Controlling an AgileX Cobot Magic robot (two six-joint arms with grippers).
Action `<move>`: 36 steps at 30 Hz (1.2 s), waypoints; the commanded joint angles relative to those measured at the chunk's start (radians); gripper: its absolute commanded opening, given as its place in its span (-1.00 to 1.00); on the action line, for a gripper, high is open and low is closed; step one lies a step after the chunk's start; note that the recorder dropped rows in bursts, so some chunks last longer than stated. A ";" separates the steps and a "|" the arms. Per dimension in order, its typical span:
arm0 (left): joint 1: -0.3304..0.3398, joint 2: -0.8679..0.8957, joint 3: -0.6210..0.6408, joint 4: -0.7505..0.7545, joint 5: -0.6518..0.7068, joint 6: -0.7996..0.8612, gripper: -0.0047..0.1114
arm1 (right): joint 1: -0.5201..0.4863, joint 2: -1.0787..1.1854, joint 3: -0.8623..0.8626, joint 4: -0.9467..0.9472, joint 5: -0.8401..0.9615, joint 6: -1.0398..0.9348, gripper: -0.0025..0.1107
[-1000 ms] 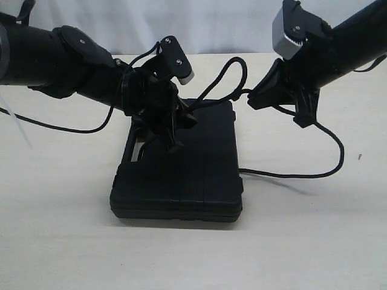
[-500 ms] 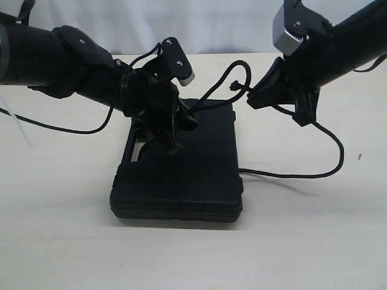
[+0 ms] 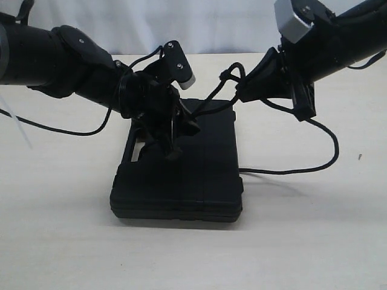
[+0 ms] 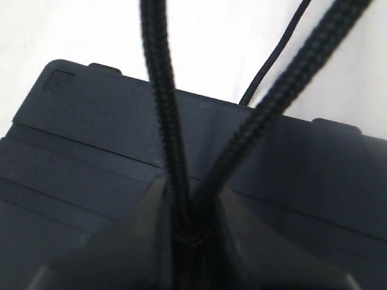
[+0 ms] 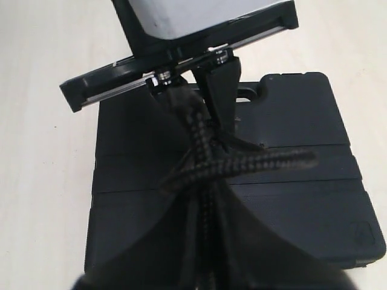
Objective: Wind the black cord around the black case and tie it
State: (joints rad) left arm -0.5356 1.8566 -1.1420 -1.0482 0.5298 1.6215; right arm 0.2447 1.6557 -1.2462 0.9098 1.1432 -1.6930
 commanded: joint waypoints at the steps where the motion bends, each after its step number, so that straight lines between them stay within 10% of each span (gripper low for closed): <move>1: -0.005 0.001 0.001 -0.034 0.009 0.002 -0.92 | 0.002 -0.007 0.005 0.009 0.013 -0.012 -0.88; 18: -0.007 0.001 0.001 -0.036 0.054 0.002 -0.89 | 0.002 -0.007 0.005 0.009 0.010 0.005 -0.88; 27: -0.007 -0.001 0.001 -0.109 0.058 0.002 0.21 | 0.002 -0.007 0.005 0.009 0.010 0.012 -0.88; 36: -0.006 -0.151 0.001 -0.112 0.032 0.002 0.24 | 0.002 -0.007 0.005 0.009 0.010 0.020 -0.88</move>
State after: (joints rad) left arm -0.5356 1.7481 -1.1420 -1.1503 0.5688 1.6237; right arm 0.2447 1.6557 -1.2462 0.9098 1.1432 -1.6832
